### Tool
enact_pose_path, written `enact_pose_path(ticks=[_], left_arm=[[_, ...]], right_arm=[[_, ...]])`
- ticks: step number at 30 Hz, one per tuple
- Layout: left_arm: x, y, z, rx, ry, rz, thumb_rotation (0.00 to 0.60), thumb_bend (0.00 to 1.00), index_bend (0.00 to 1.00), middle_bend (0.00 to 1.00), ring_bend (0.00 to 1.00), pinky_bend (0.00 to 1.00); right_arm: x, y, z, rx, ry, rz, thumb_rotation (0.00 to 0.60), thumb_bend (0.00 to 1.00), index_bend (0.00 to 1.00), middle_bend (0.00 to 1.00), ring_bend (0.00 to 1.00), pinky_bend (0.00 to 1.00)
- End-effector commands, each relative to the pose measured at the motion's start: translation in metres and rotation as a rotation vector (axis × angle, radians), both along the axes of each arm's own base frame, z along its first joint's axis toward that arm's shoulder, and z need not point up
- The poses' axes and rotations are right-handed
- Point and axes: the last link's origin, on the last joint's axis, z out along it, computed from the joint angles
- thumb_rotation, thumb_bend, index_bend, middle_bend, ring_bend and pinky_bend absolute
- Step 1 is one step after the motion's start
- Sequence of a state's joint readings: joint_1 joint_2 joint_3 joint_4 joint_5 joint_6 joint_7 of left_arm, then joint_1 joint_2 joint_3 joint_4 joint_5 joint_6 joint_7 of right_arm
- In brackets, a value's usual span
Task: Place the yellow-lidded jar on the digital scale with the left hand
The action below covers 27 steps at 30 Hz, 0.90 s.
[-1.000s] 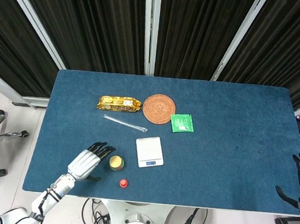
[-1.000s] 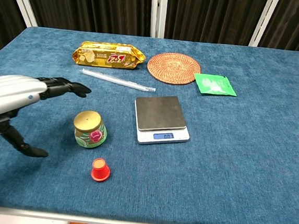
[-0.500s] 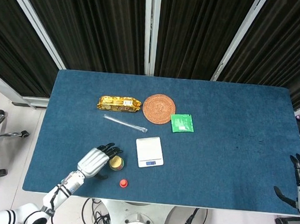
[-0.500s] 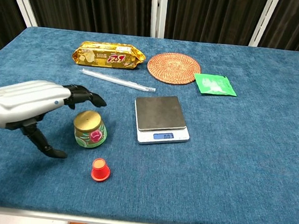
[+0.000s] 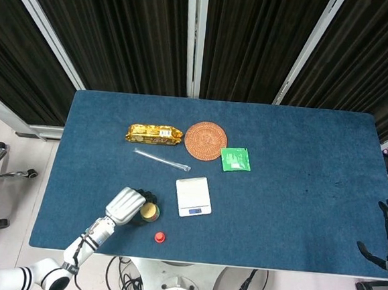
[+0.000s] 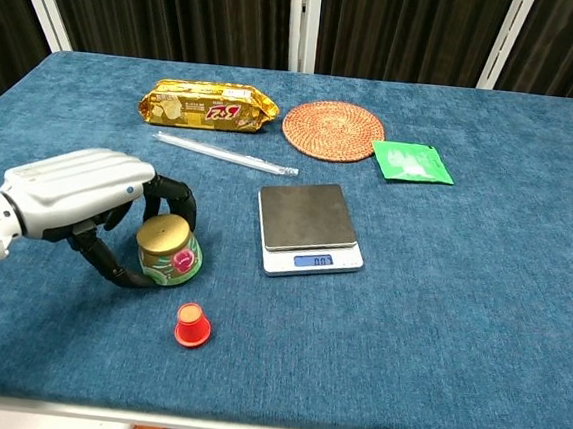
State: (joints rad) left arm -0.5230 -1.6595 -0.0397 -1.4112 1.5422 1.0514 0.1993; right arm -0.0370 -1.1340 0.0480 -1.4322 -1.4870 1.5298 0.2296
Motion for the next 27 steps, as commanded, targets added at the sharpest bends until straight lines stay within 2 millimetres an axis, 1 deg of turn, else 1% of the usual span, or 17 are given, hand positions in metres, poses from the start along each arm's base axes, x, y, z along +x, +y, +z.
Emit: enact_pose_path(ticks=[1,5,7,9,12,13,16,20,24,26,27], left_arm=[[0.005,0.001,0.003,0.019,-0.012,-0.016,0.600,0.24,0.47,0.52,0.53,0.71],[0.016,0.010,0.007,0.036,-0.027,-0.040,0.600,0.26,0.49,0.54,0.53,0.71],[0.031,0.018,0.009,0.037,-0.035,-0.073,0.600,0.26,0.49,0.54,0.53,0.70],[0.050,0.025,0.010,0.032,-0.046,-0.111,0.600,0.26,0.49,0.54,0.53,0.70],[0.076,0.040,0.007,0.023,-0.051,-0.148,0.600,0.27,0.49,0.54,0.53,0.71],[0.082,0.044,0.004,0.019,-0.055,-0.147,0.600,0.28,0.49,0.54,0.53,0.71],[0.100,0.060,-0.014,-0.027,-0.060,-0.126,0.600,0.28,0.50,0.54,0.53,0.71],[0.115,0.068,-0.038,-0.061,-0.044,-0.125,0.600,0.28,0.49,0.54,0.53,0.71],[0.123,0.074,-0.055,-0.070,-0.050,-0.113,0.600,0.28,0.48,0.52,0.52,0.70],[0.125,0.076,-0.059,-0.073,-0.053,-0.103,0.600,0.29,0.45,0.50,0.50,0.68],[0.125,0.076,-0.061,-0.076,-0.047,-0.105,0.600,0.29,0.42,0.47,0.48,0.66]], right_arm=[[0.000,0.000,0.000,0.002,0.000,-0.001,0.600,0.13,0.00,0.00,0.00,0.00],[0.001,-0.001,-0.002,0.007,0.000,0.000,0.600,0.13,0.00,0.00,0.00,0.00],[0.001,0.000,-0.003,0.012,0.003,0.002,0.600,0.13,0.00,0.00,0.00,0.00],[0.002,0.000,-0.003,0.014,0.003,0.003,0.600,0.13,0.00,0.00,0.00,0.00],[0.002,0.001,-0.003,0.014,-0.001,0.001,0.600,0.13,0.00,0.00,0.00,0.00],[0.002,0.001,-0.004,0.015,-0.002,-0.001,0.600,0.13,0.00,0.00,0.00,0.00],[0.002,0.001,-0.005,0.022,-0.008,-0.003,0.600,0.13,0.00,0.00,0.00,0.00],[0.006,0.001,-0.005,0.016,-0.007,0.012,0.600,0.13,0.00,0.00,0.00,0.00],[0.010,0.001,-0.004,0.015,-0.004,0.023,0.600,0.13,0.00,0.00,0.00,0.00],[0.010,0.001,-0.004,0.013,-0.002,0.022,0.600,0.13,0.00,0.00,0.00,0.00],[0.010,0.001,-0.003,0.012,-0.001,0.019,0.600,0.13,0.00,0.00,0.00,0.00]])
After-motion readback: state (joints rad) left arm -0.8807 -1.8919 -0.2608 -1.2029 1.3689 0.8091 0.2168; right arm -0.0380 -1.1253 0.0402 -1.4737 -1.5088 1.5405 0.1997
